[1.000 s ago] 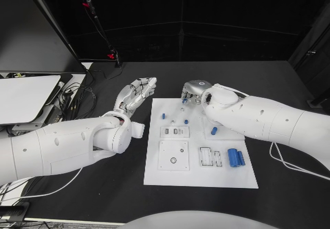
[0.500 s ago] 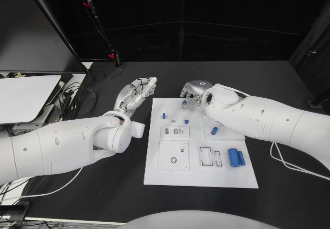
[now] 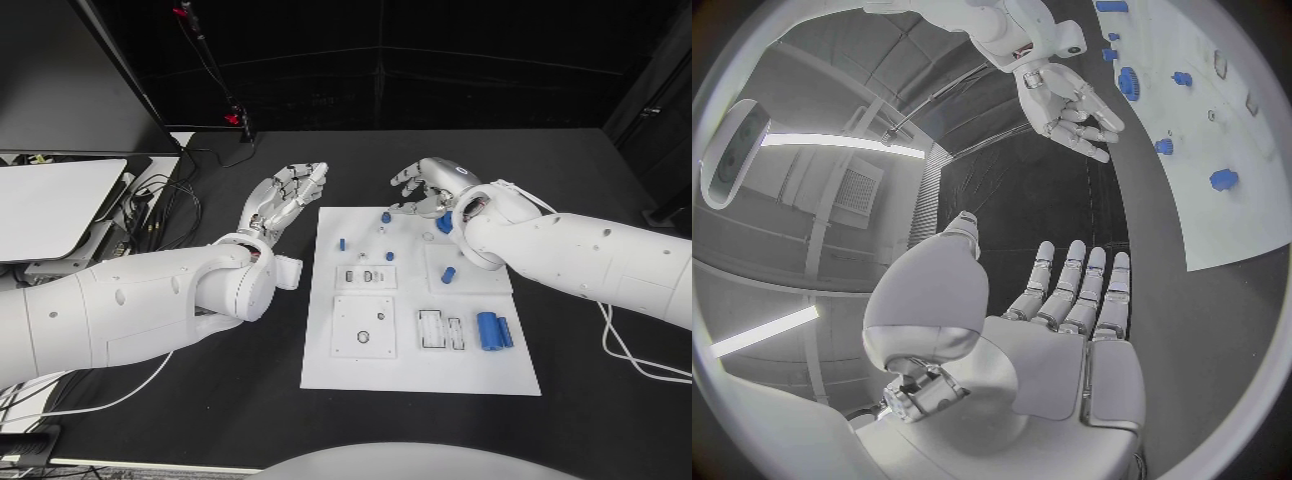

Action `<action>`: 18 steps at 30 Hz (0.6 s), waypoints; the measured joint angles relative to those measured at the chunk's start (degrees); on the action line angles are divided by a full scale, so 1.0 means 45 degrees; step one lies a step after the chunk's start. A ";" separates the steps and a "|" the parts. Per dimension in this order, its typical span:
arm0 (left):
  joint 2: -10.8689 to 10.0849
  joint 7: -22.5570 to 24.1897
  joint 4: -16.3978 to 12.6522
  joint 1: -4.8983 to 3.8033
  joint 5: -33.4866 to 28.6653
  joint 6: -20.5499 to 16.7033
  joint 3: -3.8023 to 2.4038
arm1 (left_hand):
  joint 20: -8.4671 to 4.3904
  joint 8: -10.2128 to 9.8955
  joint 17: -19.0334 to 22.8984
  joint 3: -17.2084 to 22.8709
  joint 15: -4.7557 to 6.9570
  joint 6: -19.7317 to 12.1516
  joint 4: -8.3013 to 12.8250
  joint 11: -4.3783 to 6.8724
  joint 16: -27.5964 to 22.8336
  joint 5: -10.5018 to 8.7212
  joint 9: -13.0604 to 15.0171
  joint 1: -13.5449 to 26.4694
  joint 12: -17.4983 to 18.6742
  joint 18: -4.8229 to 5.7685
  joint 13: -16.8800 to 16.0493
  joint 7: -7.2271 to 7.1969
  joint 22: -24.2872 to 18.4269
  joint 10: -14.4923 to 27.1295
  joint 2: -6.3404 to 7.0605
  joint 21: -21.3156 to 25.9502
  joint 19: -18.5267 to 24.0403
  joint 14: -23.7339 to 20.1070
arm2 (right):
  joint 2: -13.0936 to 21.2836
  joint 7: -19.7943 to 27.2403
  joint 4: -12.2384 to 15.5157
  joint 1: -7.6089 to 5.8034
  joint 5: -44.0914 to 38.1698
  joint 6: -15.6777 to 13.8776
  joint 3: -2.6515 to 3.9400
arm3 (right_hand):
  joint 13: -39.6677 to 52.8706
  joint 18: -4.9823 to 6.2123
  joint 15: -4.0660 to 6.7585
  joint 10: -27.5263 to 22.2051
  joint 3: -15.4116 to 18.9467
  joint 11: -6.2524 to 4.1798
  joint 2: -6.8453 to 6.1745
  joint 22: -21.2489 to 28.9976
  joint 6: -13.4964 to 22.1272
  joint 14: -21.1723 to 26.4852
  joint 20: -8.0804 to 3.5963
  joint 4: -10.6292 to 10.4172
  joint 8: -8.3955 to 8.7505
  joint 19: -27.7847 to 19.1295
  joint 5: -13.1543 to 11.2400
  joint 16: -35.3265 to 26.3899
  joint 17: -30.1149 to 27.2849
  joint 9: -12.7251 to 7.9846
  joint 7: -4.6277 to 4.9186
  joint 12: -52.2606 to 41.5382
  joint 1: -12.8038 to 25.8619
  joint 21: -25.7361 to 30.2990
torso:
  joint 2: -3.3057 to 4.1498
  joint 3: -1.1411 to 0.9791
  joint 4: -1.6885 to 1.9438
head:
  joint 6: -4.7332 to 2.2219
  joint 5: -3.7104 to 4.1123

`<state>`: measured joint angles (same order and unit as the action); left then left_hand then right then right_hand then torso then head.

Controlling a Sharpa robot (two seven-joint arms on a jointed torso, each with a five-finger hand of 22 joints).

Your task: Assemble the parts on the task board

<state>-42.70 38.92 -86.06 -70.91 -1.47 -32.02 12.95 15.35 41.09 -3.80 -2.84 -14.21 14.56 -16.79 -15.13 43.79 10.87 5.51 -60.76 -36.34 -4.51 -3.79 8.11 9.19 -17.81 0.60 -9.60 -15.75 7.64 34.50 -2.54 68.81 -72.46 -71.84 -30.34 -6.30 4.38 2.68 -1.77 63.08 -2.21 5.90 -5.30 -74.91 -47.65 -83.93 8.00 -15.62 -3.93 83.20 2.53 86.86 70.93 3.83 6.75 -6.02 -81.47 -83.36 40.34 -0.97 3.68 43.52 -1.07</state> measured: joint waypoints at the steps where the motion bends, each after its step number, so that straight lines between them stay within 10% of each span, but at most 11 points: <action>1: 0.0000 0.0000 0.0014 0.0000 0.0000 0.0000 0.0000 | 0.0000 0.0000 0.0000 0.0000 0.0000 0.0000 0.0000 0.0000 0.0000 0.0000 0.0000 0.0000 0.0000 0.0001 0.0000 0.0000 0.0000 0.0000 0.0000 0.0000 0.0000 0.0000 | 0.0277 0.0261 0.0234 -0.0050 0.0524 -0.0095 0.0000 | 0.0074 0.0001 0.0109 0.0293 -0.0018 -0.0097 0.0105 0.0000 0.0070 -0.0013 -0.0017 0.0018 0.0000 -0.0013 0.0000 0.0000 -0.0024 0.0000 0.0070 -0.0167 -0.0011 0.0000 | -0.0005 0.0005 0.0000 | -0.0011 0.0016; 8: 0.0008 0.0001 0.0054 0.0001 0.0000 -0.0002 0.0005 | 0.0000 0.0000 -0.0001 0.0000 0.0000 0.0000 0.0000 0.0000 0.0000 0.0000 -0.0021 0.0000 0.0000 0.0004 -0.0001 0.0000 0.0019 0.0000 0.0000 0.0000 0.0000 0.0000 | 0.1922 0.2040 0.1371 -0.0375 0.3667 -0.0225 0.0014 | 0.1290 0.0200 0.0703 0.1525 0.0200 -0.0723 0.0417 0.1002 0.0248 0.0269 -0.0636 0.0107 0.0000 -0.0888 0.0423 -0.1059 -0.2961 0.0021 0.0039 -0.2146 0.0144 0.0909 | -0.0031 0.0038 -0.0050 | -0.0128 0.0155; 11: 0.0039 0.0001 0.0056 0.0002 0.0000 -0.0002 0.0010 | 0.0000 0.0000 -0.0001 0.0000 0.0000 0.0000 0.0000 0.0000 0.0000 0.0000 -0.0036 -0.0066 0.0000 0.0004 -0.0001 0.0000 0.0019 0.0000 -0.0066 -0.0051 0.0000 0.0000 | 0.2535 0.2688 0.1711 -0.0429 0.4583 -0.0121 0.0014 | 0.4162 0.0701 0.0862 0.0677 0.0562 -0.0987 0.0491 0.2640 0.0832 0.1097 -0.0836 0.0149 -0.0053 -0.2219 0.0578 -0.1635 -0.4099 0.0017 -0.0266 -0.5614 0.0549 0.2160 | -0.0042 0.0042 -0.0051 | -0.0165 0.0225; 12: 0.0044 0.0001 0.0055 0.0002 0.0000 -0.0002 0.0011 | 0.0000 0.0000 -0.0001 0.0000 0.0000 0.0000 0.0000 0.0000 0.0000 0.0000 -0.0036 -0.0066 0.0000 0.0004 -0.0001 0.0000 0.0019 0.0000 -0.0066 -0.0051 0.0000 0.0000 | 0.2690 0.2840 0.1789 -0.0438 0.4794 -0.0060 0.0013 | 0.7180 0.0811 0.0905 -0.0418 0.0675 -0.0913 0.0457 0.3474 0.1433 0.1653 -0.0853 0.0165 -0.0651 -0.3097 0.0616 -0.1691 -0.4220 0.0050 -0.0405 -0.8077 0.0601 0.2977 | -0.0042 0.0042 -0.0051 | -0.0175 0.0240; 15: 0.0046 0.0001 0.0050 0.0002 0.0000 -0.0002 0.0016 | 0.0000 0.0000 -0.0001 0.0000 0.0000 0.0000 0.0000 0.0001 0.0000 0.0000 -0.0036 -0.0066 0.0000 0.0004 -0.0001 0.0000 0.0019 0.0001 -0.0066 -0.0051 0.0000 0.0000 | 0.3069 0.3147 0.1949 -0.0456 0.5275 0.0198 0.0002 | 1.3964 0.1195 0.0683 0.0358 0.0861 -0.0919 0.0661 0.5181 0.2643 0.2264 -0.0658 -0.0010 -0.0628 -0.4981 0.0867 -0.1145 -0.2913 -0.0041 -0.0528 -1.4828 0.1047 0.4628 | -0.0042 0.0042 -0.0056 | -0.0210 0.0297; 18: 0.0045 0.0001 0.0054 0.0002 0.0000 -0.0002 0.0023 | 0.0000 0.0000 -0.0001 0.0000 0.0000 0.0000 0.0000 0.0000 0.0000 0.0000 -0.0036 -0.0066 0.0000 0.0005 -0.0002 0.0000 0.0019 0.0001 -0.0065 -0.0051 0.0000 0.0000 | 0.3268 0.3265 0.2002 -0.0460 0.5403 0.0418 -0.0004 | 1.5561 0.1162 0.0383 0.3480 0.1237 -0.0749 0.0679 0.3646 0.2522 0.1256 -0.0499 -0.0084 -0.0487 -0.4656 0.1640 0.0011 0.0001 -0.0048 -0.0738 -1.7816 0.1367 0.3593 | -0.0042 0.0040 -0.0060 | -0.0240 0.0381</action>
<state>-42.49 38.93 -85.81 -70.90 -1.47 -32.03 13.06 15.36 41.09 -3.81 -2.84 -14.21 14.55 -16.79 -15.12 43.79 10.87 5.35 -61.06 -36.34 -4.49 -3.80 8.11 9.27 -17.81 0.31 -9.82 -15.76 7.64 49.21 12.15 77.82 -74.52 -47.52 -28.46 -6.32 74.41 7.90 -0.04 78.74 3.36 2.53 -2.25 -58.50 -36.30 -78.28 5.75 -15.99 -6.12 62.25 9.91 86.90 70.94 3.61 3.43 -86.19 -75.32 -67.19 40.16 -0.79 3.41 42.43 0.64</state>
